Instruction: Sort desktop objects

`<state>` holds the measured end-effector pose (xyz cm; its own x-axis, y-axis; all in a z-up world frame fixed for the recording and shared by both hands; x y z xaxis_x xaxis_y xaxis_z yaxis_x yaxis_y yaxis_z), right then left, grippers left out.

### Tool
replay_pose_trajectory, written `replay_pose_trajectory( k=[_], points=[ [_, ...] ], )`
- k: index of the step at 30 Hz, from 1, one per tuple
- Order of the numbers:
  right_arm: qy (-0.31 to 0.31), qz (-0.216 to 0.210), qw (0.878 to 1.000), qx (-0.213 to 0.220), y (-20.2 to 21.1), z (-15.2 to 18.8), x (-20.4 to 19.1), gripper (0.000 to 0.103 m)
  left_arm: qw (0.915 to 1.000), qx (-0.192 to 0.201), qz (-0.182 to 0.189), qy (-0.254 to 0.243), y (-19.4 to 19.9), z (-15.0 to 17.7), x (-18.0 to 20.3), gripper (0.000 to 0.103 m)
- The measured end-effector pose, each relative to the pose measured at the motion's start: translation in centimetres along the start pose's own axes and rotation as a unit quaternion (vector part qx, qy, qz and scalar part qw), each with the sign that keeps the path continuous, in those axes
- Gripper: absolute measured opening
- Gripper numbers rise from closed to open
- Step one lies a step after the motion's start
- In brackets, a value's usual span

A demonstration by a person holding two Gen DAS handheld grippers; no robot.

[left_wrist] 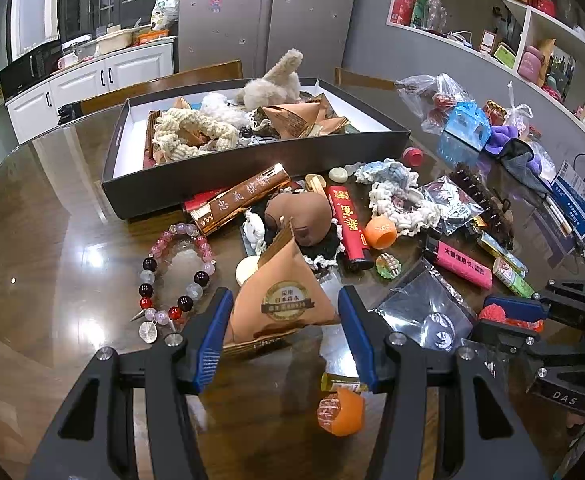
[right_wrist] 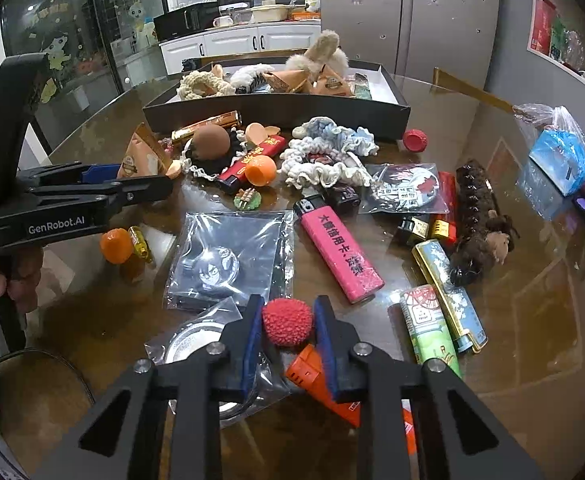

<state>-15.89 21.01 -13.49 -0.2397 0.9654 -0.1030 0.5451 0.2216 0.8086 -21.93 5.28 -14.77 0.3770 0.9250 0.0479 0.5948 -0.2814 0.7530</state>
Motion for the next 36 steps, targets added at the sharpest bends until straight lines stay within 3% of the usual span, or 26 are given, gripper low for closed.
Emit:
replay_pose_trajectory(
  k=[9, 22, 23, 24, 25, 30, 36],
  points=[
    [-0.011, -0.009, 1.0, 0.01, 0.5, -1.5, -0.1, 0.026, 0.9999, 0.006, -0.002, 0.01, 0.5, -0.5, -0.4, 0.055],
    [-0.015, -0.063, 0.996, 0.058, 1.3, -8.5, -2.2, 0.026, 0.9992, 0.026, -0.001, 0.031, 2.1, -3.9, -1.9, 0.055],
    [-0.013, -0.063, 0.996, 0.063, 1.5, -9.1, -2.3, 0.026, 0.9992, 0.027, -0.002, 0.029, 2.1, -4.3, -1.9, 0.053],
    [-0.012, -0.063, 0.996, 0.067, 1.6, -9.7, -2.4, 0.026, 0.9992, 0.028, -0.003, 0.026, 2.2, -4.9, -1.9, 0.034],
    [-0.013, -0.065, 0.995, 0.071, 1.7, -10.4, -2.4, 0.026, 0.9993, 0.029, -0.002, 0.023, 2.3, -5.6, -1.9, 0.027],
    [-0.017, -0.078, 0.994, 0.079, 1.6, -14.0, -2.8, 0.026, 0.9993, 0.032, -0.019, 0.003, 1.3, -8.8, -2.7, 0.026],
    [-0.01, -0.071, 0.994, 0.078, 0.4, -16.1, -3.0, 0.026, 0.9995, 0.029, -0.005, 0.014, 1.1, -8.3, -3.5, 0.026]
  ],
)
Point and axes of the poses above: each gripper's, at about its wrist camera, not at the fingertips, and y roughly against the way its jaws point, x to its right, z to its underside, the point moved 9 cm from there along -y, roughly the way its jaws point, and after that the axes turned 7 degrees about -y, right-handed, at the moved point
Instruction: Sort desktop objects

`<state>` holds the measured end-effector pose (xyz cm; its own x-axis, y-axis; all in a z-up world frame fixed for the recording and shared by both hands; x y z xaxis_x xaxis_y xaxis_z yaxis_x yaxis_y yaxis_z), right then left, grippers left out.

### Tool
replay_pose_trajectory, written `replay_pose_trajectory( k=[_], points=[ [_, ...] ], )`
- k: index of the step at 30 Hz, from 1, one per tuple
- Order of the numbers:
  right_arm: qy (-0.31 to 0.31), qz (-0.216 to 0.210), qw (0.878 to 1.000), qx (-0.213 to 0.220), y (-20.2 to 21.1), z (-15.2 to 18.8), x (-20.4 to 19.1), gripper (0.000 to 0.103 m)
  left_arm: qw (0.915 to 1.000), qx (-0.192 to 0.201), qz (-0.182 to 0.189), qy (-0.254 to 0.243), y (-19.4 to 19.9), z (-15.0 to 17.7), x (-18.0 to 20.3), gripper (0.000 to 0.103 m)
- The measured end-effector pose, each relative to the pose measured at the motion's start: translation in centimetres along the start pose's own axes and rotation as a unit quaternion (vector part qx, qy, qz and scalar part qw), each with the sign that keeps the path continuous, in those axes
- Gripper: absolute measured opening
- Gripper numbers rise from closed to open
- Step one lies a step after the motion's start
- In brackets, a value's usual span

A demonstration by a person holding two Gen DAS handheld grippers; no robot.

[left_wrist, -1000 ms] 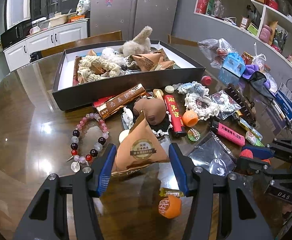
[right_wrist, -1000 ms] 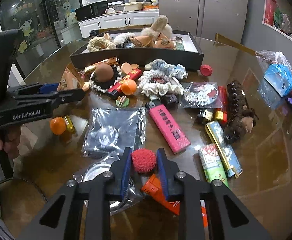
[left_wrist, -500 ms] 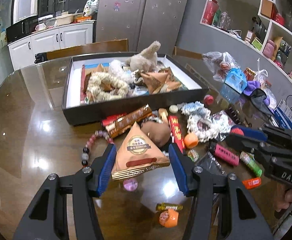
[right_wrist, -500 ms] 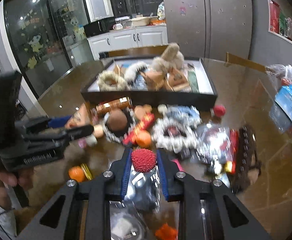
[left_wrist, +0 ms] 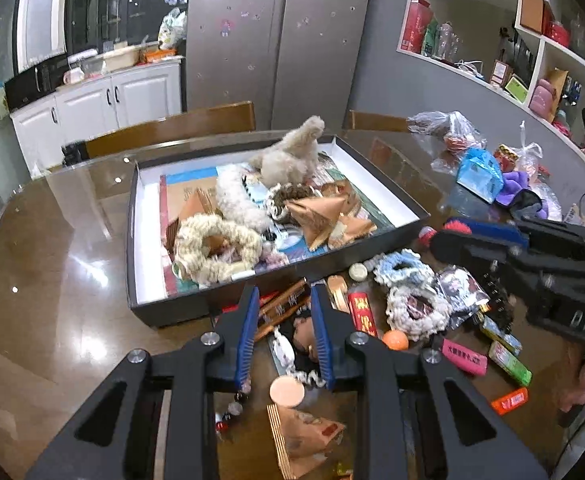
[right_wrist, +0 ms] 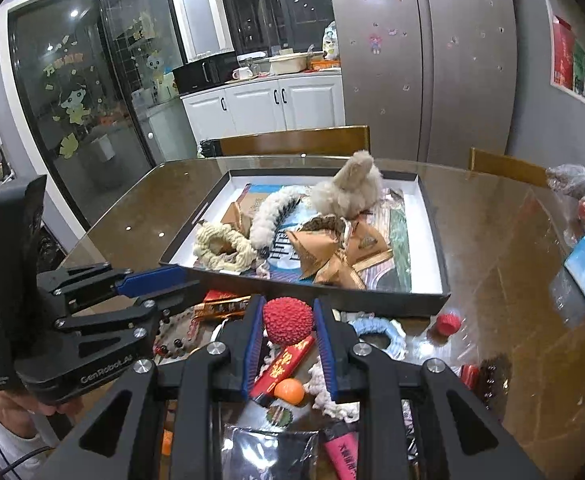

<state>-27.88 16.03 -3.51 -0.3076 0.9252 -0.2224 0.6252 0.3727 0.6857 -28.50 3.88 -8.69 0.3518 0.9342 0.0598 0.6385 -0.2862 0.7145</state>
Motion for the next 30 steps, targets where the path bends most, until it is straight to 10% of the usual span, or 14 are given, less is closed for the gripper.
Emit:
replay_pose_trajectory(
  k=[5, 9, 17, 30],
  points=[
    [-0.001, -0.007, 1.0, 0.009, 0.5, 0.0, -0.2, 0.026, 1.0, 0.001, -0.003, 0.002, 2.0, 1.7, -1.3, 0.032],
    [0.002, -0.014, 1.0, 0.011, 1.0, 0.4, -0.7, 0.026, 0.9989, 0.005, -0.047, 0.002, 6.7, 5.3, -4.1, 0.072],
    [0.001, -0.031, 1.0, 0.002, 0.6, 1.9, -1.2, 0.026, 0.998, -0.031, -0.025, 0.049, 8.5, 12.8, -4.4, 0.072],
    [-0.006, -0.034, 0.999, 0.003, 0.4, 2.7, -1.5, 0.026, 0.9956, -0.046, 0.064, -0.052, 1.7, 8.3, 4.4, 0.071]
  ],
)
Point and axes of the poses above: each gripper's, at about its wrist camera, not at the fingertips, and y roughly against the way its jaws point, x to its right, z to its underside, the point moved 9 cm from there along -y, roughly the way its jaws point, and after that the axes turned 7 degrees about -y, right-handed, at the moved point
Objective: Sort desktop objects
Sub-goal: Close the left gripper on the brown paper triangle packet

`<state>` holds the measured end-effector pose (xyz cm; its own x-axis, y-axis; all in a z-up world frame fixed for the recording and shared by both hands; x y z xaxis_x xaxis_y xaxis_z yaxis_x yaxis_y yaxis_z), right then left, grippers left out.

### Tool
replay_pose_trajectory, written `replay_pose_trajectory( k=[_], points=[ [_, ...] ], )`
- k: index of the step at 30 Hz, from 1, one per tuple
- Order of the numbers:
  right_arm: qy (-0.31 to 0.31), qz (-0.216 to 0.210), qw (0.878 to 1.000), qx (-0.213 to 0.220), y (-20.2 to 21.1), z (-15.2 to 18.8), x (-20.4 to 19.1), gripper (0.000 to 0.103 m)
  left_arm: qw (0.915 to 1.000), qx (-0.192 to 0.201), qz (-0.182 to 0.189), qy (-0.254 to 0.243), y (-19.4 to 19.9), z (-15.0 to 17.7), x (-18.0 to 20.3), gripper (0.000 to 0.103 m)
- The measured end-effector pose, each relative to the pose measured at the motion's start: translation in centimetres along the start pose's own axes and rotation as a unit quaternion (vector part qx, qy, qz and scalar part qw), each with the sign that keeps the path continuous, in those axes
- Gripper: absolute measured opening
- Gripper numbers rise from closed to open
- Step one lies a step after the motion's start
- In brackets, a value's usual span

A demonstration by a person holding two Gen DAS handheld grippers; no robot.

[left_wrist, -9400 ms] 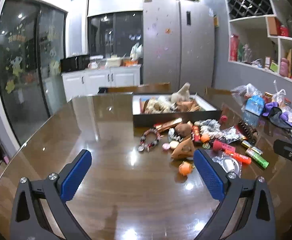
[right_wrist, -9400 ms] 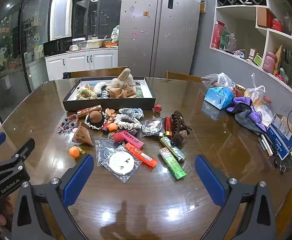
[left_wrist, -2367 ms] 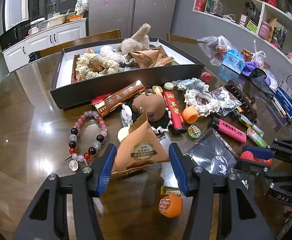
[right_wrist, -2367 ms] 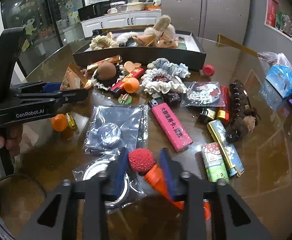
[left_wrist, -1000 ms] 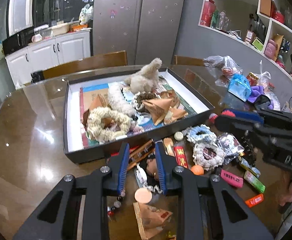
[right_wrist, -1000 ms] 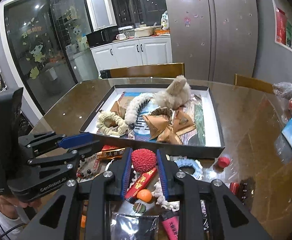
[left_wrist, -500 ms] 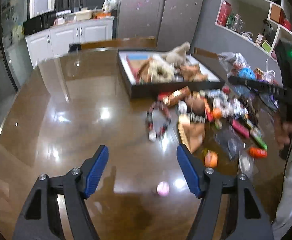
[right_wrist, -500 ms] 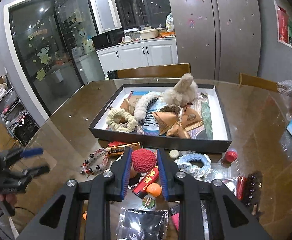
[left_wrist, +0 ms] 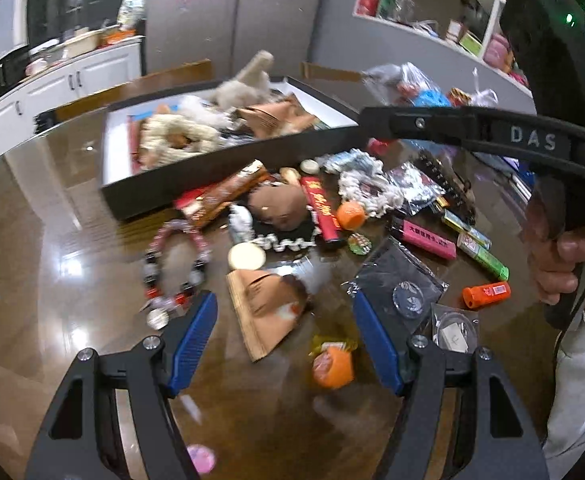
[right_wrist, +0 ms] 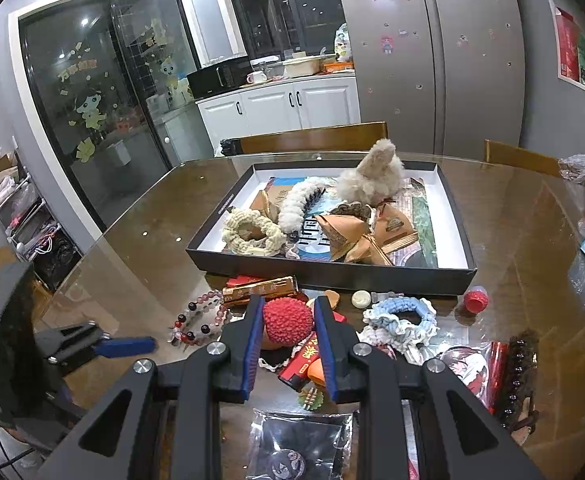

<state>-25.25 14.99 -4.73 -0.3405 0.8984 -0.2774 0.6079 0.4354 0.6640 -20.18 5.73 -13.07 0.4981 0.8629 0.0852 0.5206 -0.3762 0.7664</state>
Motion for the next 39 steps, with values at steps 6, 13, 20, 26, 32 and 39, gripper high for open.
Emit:
replay_pose_trajectory(
  k=[6, 13, 20, 26, 32, 39],
  points=[
    [-0.007, 0.004, 1.0, -0.006, -0.3, 0.2, 0.9, 0.026, 0.9997, -0.015, 0.019, 0.01, -2.2, 0.0, 0.2, 0.07],
    [-0.008, 0.004, 1.0, -0.006, -0.1, 0.3, 1.3, 0.026, 0.9997, -0.021, 0.009, 0.011, -3.2, 0.4, -0.6, 0.07],
    [-0.005, 0.003, 1.0, -0.009, -0.2, 0.4, 1.0, 0.026, 0.9992, -0.02, -0.031, -0.016, -3.4, 0.4, -0.8, 0.063],
    [-0.005, 0.002, 1.0, -0.007, 0.0, 0.3, 1.0, 0.026, 0.997, -0.026, -0.067, -0.027, -3.6, 0.6, -1.2, 0.074],
    [-0.005, 0.001, 1.0, -0.007, 0.0, 0.3, 1.0, 0.026, 0.9961, -0.018, -0.086, -0.007, -3.4, 0.7, -1.8, 0.049],
    [-0.01, 0.001, 1.0, -0.006, 0.2, 0.1, 1.3, 0.026, 0.9973, -0.017, -0.07, 0.011, -3.1, 0.6, -1.8, 0.038]
  ],
)
Point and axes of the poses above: each gripper's, at about its wrist camera, not at the fingertips, and y roughly against the way its jaws point, x to its right, z to its underside, the point moved 9 cm from there along -y, roughly the way its jaws point, and after that the axes turned 7 degrees about -y, right-handed, at the moved point
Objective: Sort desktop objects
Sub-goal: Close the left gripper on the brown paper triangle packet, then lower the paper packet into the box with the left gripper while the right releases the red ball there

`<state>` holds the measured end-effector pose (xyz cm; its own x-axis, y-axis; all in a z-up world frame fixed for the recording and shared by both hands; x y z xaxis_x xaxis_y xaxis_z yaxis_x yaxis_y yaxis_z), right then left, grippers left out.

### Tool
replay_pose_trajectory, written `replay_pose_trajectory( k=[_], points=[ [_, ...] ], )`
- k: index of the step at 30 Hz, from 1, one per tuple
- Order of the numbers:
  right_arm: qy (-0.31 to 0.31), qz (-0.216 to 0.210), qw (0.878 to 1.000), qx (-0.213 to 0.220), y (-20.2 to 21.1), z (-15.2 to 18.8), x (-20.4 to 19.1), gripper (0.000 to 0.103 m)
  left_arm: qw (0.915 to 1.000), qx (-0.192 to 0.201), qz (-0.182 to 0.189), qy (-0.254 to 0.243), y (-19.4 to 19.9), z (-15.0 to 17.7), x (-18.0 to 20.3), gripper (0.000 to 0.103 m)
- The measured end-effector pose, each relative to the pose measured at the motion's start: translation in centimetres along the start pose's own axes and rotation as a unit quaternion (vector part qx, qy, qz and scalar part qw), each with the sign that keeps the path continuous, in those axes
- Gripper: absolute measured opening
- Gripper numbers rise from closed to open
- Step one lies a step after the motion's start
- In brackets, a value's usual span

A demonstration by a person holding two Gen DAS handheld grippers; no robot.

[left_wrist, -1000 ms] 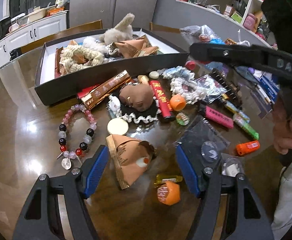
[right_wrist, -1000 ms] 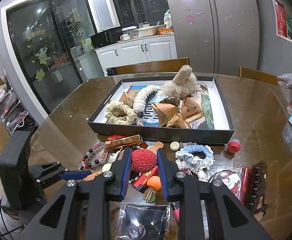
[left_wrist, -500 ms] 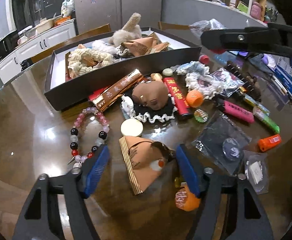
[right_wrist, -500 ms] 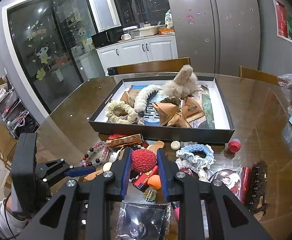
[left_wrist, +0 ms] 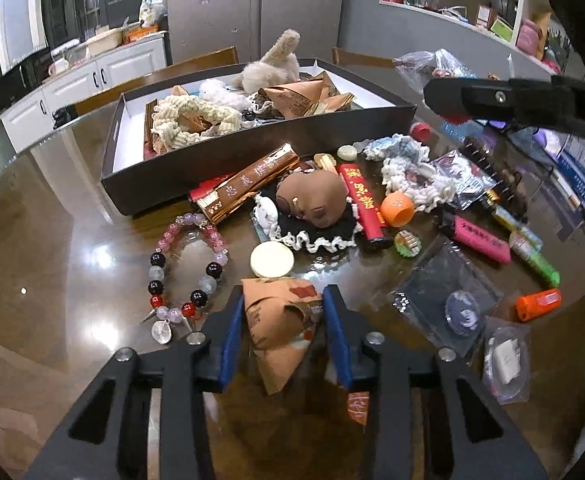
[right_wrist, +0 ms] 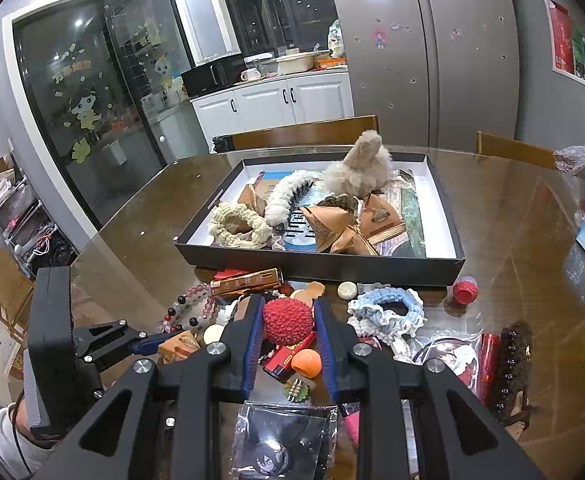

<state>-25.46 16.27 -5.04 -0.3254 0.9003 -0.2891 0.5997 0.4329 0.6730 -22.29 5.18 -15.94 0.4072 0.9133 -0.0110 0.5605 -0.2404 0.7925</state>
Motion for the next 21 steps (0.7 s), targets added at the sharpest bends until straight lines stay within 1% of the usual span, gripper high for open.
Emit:
replay_pose_trajectory(
  k=[2, 10, 13, 17, 21],
  points=[
    [-0.001, -0.001, 1.0, 0.001, 0.0, -0.1, 0.0, 0.026, 0.9999, 0.007, -0.008, -0.004, 0.4, -0.4, 0.0, 0.038],
    [-0.002, -0.003, 1.0, 0.001, -0.1, -0.2, 0.1, 0.026, 0.9994, 0.032, -0.012, -0.004, 2.4, -3.0, -0.1, 0.038],
    [-0.001, -0.006, 1.0, 0.002, 0.0, -0.7, -0.1, 0.026, 0.9988, 0.049, -0.009, -0.001, 3.0, -5.1, -0.5, 0.038],
    [0.0, -0.001, 1.0, 0.001, -0.6, -1.7, 0.0, 0.026, 0.9977, 0.067, -0.011, 0.005, 3.3, -7.9, -1.3, 0.038],
    [0.003, -0.001, 1.0, -0.004, -1.4, -2.8, 0.1, 0.026, 0.9971, 0.073, -0.005, 0.021, 2.4, -10.9, -2.4, 0.038]
  ],
)
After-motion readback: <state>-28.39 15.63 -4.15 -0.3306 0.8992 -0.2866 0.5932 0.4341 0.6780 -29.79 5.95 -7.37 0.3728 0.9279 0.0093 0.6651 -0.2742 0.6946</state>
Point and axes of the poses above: each gripper's, at about its wrist camera, not at the fingertips, and y roughly against the way its jaws point, x to its right, z to its underside, the point moved 9 cm from there along -y, roughly the way its jaws point, and after that the axes turned 7 degrees about -y, right-handed, at the moved point
